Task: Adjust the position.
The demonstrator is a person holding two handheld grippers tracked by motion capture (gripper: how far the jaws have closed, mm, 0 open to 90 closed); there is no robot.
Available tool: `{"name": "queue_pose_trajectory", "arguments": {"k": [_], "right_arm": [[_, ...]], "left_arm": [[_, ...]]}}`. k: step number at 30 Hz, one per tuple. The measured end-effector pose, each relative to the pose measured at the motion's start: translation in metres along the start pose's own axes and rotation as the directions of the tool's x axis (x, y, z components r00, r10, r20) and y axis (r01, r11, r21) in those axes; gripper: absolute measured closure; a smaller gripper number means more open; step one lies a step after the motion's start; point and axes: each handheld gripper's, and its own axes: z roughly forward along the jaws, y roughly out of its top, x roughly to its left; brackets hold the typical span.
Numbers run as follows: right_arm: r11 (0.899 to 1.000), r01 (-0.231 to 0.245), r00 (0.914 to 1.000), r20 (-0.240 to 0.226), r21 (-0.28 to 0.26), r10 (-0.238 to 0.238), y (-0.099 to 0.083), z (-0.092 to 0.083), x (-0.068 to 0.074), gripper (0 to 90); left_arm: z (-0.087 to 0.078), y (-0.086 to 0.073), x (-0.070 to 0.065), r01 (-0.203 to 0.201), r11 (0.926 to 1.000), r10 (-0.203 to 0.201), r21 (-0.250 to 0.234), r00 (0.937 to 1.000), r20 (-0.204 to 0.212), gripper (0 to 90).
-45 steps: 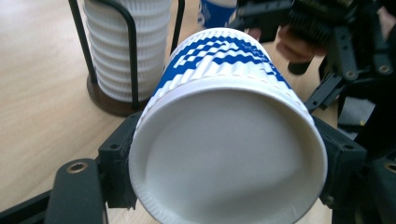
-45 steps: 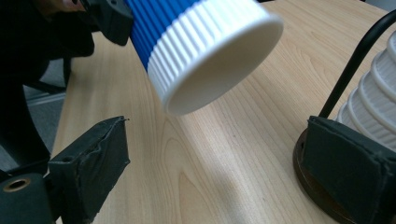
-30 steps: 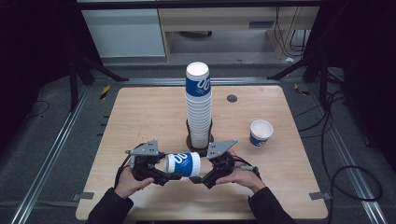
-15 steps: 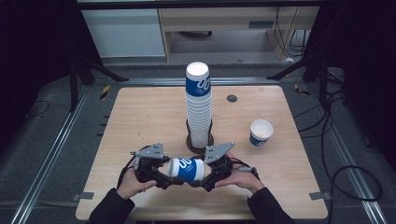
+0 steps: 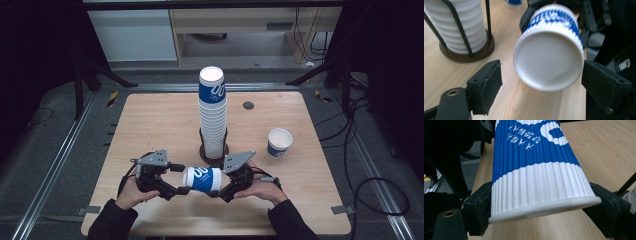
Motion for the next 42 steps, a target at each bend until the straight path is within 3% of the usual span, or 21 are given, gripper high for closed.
{"name": "queue_pose_trajectory", "arguments": {"k": [1,2,5,10,11,14,19,25,27,30,31,32,34,37,42], "right_arm": [[1.000,0.004,1.0000,0.003,0.010,-0.004,-0.001,0.001,0.000,16.0],[1.000,0.006,1.0000,0.000,0.019,-0.006,-0.001,0.002,0.000,16.0],[0.998,0.019,0.9998,-0.008,0.052,-0.019,-0.002,0.006,0.002,16.1],[0.992,0.049,0.9982,-0.040,0.113,-0.045,-0.003,0.018,0.007,16.2],[0.992,0.049,0.9982,-0.040,0.113,-0.045,-0.003,0.018,0.007,16.2],[0.987,0.076,0.9955,-0.067,0.144,-0.067,-0.002,0.025,0.012,16.2],[0.985,0.084,0.9948,-0.070,0.154,-0.074,-0.002,0.026,0.012,15.9],[0.988,0.080,0.9956,-0.059,0.133,-0.073,-0.001,0.025,0.011,13.2],[0.994,0.042,0.9982,-0.048,0.103,-0.037,0.000,0.020,0.008,8.7],[0.998,0.009,0.9996,-0.025,0.061,-0.008,0.003,0.011,0.004,7.4],[0.999,-0.011,0.9998,-0.017,0.040,0.012,0.004,0.007,0.002,6.7],[0.999,-0.030,0.9995,-0.012,0.018,0.030,0.004,0.003,0.000,6.4],[0.999,-0.049,0.9988,0.001,-0.018,0.049,0.005,-0.004,-0.003,6.5],[0.995,-0.079,0.9968,0.006,-0.059,0.080,0.005,-0.011,-0.007,6.2],[0.988,-0.119,0.9929,-0.010,-0.099,0.119,0.005,-0.014,-0.009,6.0]], "left_arm": [[0.000,0.000,0.000,0.000,1.0000,0.000,0.000,1.0000,0.000,15.9],[0.003,-0.002,0.000,-0.011,0.9991,0.010,0.040,0.9999,0.005,15.6],[0.008,-0.003,0.000,-0.026,0.9968,0.026,0.075,0.9996,0.009,15.1],[0.024,-0.004,-0.006,-0.079,0.9811,0.071,0.177,0.9963,0.048,15.3],[0.024,-0.004,-0.006,-0.079,0.9811,0.071,0.177,0.9963,0.048,15.6],[0.032,-0.006,-0.008,-0.104,0.9672,0.089,0.232,0.9933,0.075,19.0],[0.034,-0.007,-0.009,-0.108,0.9651,0.089,0.239,0.9920,0.089,27.0],[0.032,-0.008,-0.007,-0.100,0.9725,0.083,0.210,0.9926,0.088,27.1],[0.029,-0.008,-0.004,-0.093,0.9766,0.081,0.194,0.9943,0.070,27.1],[0.023,-0.009,0.000,-0.065,0.9874,0.059,0.144,0.9971,0.049,27.1],[0.023,-0.009,0.000,-0.065,0.9874,0.059,0.144,0.9971,0.049,27.1],[0.018,-0.010,0.004,-0.049,0.9937,0.046,0.101,0.9982,0.038,27.1],[0.013,-0.010,0.006,-0.029,0.9981,0.028,0.055,0.9993,0.023,27.1],[0.007,-0.009,0.008,-0.014,0.9999,0.014,-0.007,0.9997,0.018,27.1],[0.005,-0.008,0.006,-0.016,0.9982,0.017,-0.058,0.9997,0.019,27.1]]}}
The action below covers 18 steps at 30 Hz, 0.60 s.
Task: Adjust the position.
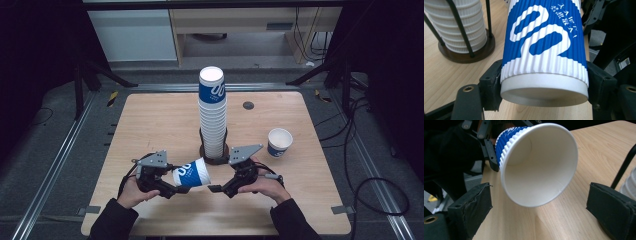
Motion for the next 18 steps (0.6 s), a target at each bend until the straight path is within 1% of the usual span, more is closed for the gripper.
{"name": "queue_pose_trajectory", "arguments": {"k": [1,5,10,11,12,14,17,18], "right_arm": [[1.000,-0.011,0.9999,-0.008,-0.007,0.011,0.000,0.000,0.000,6.0],[0.999,-0.025,0.9990,-0.037,-0.020,0.025,0.000,0.004,0.001,6.5],[1.000,-0.027,0.9976,-0.064,-0.016,0.026,-0.001,0.009,0.003,8.1],[0.999,-0.030,0.9967,-0.076,-0.017,0.028,-0.002,0.010,0.003,8.4],[0.999,-0.034,0.9956,-0.088,-0.021,0.032,-0.002,0.010,0.004,8.8],[0.999,-0.042,0.9925,-0.116,-0.032,0.038,-0.002,0.012,0.004,10.1],[0.998,-0.046,0.9912,-0.126,-0.035,0.041,-0.002,0.014,0.005,11.2],[0.998,-0.061,0.9879,-0.145,-0.034,0.056,-0.003,0.015,0.005,11.4]], "left_arm": [[0.001,0.000,0.000,-0.002,1.0000,0.003,-0.004,1.0000,0.003,27.1],[0.005,0.001,-0.003,-0.006,0.9999,0.006,-0.015,0.9996,0.026,27.1],[0.015,0.002,-0.010,-0.027,0.9996,0.027,0.011,0.9978,0.061,27.1],[0.015,0.002,-0.010,-0.027,0.9996,0.027,0.011,0.9978,0.061,27.1],[0.018,0.003,-0.011,-0.033,0.9993,0.031,0.017,0.9966,0.076,27.1],[0.019,0.003,-0.012,-0.038,0.9991,0.036,0.021,0.9952,0.091,27.1],[0.020,0.003,-0.013,-0.038,0.9991,0.036,0.021,0.9943,0.101,27.2],[0.020,0.003,-0.014,-0.040,0.9990,0.038,0.019,0.9940,0.102,27.2]]}}
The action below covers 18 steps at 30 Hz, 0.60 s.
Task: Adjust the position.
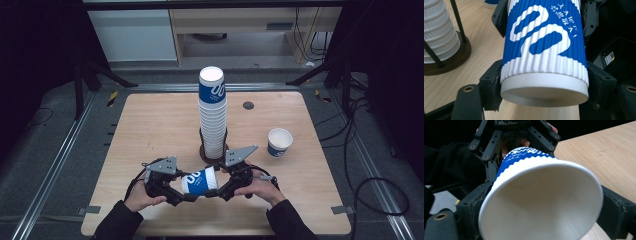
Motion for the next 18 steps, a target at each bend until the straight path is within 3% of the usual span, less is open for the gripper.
{"name": "queue_pose_trajectory", "arguments": {"k": [9,13,14,17,18], "right_arm": [[1.000,0.018,0.9998,0.000,0.001,-0.018,0.0016,-0.0023,0.0014,16.1],[0.999,0.030,0.9990,0.031,0.022,-0.031,0.0029,-0.0067,0.0012,16.6],[0.999,0.033,0.9985,0.042,0.039,-0.035,0.0034,-0.0077,0.0013,16.6],[0.995,0.047,0.9968,0.060,0.092,-0.053,0.0032,-0.0069,0.0018,16.5],[0.993,0.049,0.9965,0.062,0.106,-0.056,0.0028,-0.0055,0.0021,16.4]], "left_arm": [[-0.0016,0.0003,0.0011,0.004,0.9999,-0.004,0.010,0.9999,-0.013,22.2],[-0.0032,0.0003,0.0014,-0.005,0.9991,0.006,0.041,0.9995,-0.030,16.9],[-0.0040,0.0002,0.0023,-0.005,0.9974,0.008,0.071,0.9991,-0.041,16.0],[-0.0032,-0.0009,0.0031,-0.007,0.9951,0.012,0.098,0.9986,-0.051,14.5],[0.0007,-0.0023,0.0033,-0.013,0.9912,0.021,0.131,0.9979,-0.060,14.3]]}}
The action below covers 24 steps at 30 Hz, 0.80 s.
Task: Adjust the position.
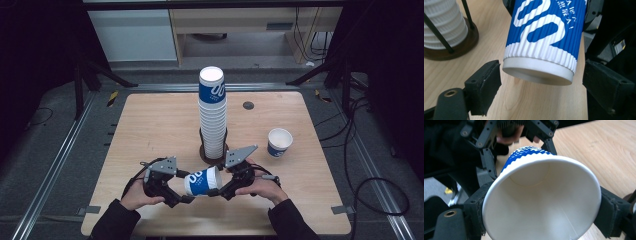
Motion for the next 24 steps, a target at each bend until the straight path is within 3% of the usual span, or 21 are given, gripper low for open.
{"name": "queue_pose_trajectory", "arguments": {"k": [6,12,16,21,24], "right_arm": [[0.996,0.019,0.9997,-0.017,0.085,-0.018,-0.002,0.012,0.002,16.1],[0.985,0.047,0.9986,-0.029,0.163,-0.043,-0.004,0.026,0.006,15.9],[0.985,0.055,0.9979,-0.044,0.163,-0.048,-0.003,0.029,0.007,16.0],[0.984,0.057,0.9979,-0.040,0.170,-0.051,-0.002,0.029,0.008,14.8],[0.989,0.061,0.9981,-0.014,0.135,-0.060,0.000,0.027,0.007,12.5]], "left_arm": [[0.015,-0.001,-0.002,-0.036,0.9932,0.034,0.110,0.9993,0.016,15.1],[0.025,-0.002,-0.005,-0.060,0.9844,0.055,0.166,0.9979,0.035,19.4],[0.027,-0.003,-0.006,-0.061,0.9819,0.055,0.179,0.9978,0.038,26.1],[0.027,-0.003,-0.006,-0.067,0.9800,0.061,0.188,0.9975,0.036,27.3],[0.026,-0.002,-0.005,-0.059,0.9846,0.055,0.165,0.9982,0.025,27.3]]}}
